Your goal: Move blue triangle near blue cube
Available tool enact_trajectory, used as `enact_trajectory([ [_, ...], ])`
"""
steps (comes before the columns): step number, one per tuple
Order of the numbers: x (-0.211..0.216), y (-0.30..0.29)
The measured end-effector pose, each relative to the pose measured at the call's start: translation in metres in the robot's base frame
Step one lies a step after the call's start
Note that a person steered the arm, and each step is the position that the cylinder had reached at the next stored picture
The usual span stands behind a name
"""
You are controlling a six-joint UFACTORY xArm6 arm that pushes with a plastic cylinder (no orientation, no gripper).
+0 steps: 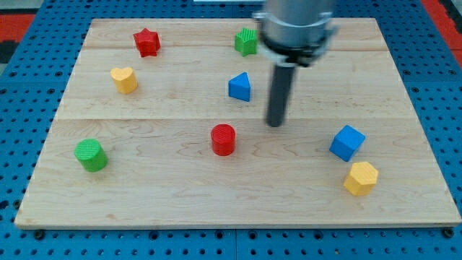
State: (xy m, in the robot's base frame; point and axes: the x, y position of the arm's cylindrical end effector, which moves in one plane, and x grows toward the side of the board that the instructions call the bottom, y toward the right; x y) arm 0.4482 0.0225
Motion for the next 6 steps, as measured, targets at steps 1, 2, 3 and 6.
enact_trajectory([
  [1,-0.048,-0.101],
  [2,-0.078,-0.046],
  [3,-0.066,0.030],
  [6,0.006,0.106],
])
